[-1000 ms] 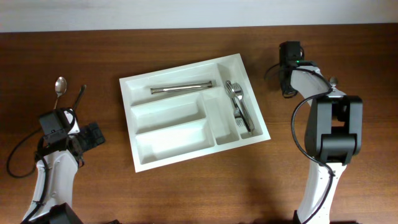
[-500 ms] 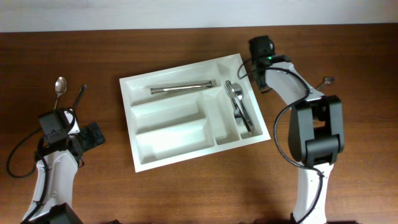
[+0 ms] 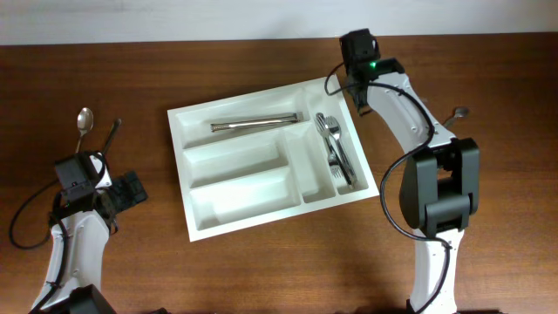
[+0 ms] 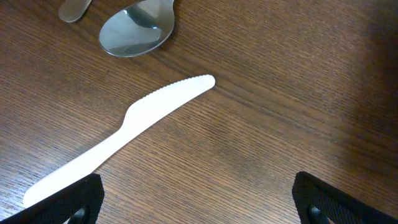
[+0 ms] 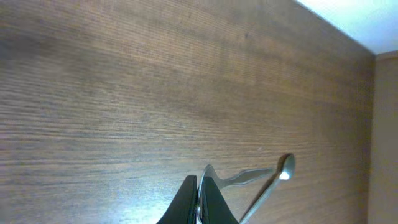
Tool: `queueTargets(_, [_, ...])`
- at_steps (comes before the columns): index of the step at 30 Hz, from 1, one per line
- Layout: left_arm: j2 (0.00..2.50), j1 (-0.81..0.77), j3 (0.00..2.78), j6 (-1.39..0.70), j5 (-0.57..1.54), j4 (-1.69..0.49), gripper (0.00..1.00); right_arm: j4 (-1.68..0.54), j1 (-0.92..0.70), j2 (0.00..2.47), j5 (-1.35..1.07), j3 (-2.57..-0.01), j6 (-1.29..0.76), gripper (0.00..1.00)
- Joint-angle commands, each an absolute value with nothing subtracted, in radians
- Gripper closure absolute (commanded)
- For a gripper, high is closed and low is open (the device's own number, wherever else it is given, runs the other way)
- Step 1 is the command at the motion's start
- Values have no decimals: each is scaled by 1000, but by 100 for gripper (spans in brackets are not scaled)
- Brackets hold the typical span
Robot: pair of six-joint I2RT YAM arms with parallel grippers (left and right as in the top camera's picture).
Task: Pack container
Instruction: 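Carry the teaspoon with the right gripper over the tray's middle compartment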
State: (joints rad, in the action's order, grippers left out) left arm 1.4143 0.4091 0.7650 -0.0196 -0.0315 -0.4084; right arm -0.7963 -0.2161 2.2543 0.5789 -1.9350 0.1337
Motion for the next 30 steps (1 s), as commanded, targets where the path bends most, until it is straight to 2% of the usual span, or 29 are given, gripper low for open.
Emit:
queueTargets(1, [1419,414,783,-7,-34,-410,1,-817,-257,2184,587,-2004,120,96])
queueTargets(11, [1419,414,783,-7,-34,-410,1,-942,-394,2025,583,-2069,115,96])
queueTargets(22, [1419,414,783,-7,-34,-410,1,-1034,-412,1818,292,-2069,116,96])
queueTargets(30, [1419,414,783,-7,-34,-409,1,-1121,-422,1775,73,-2065,115,96])
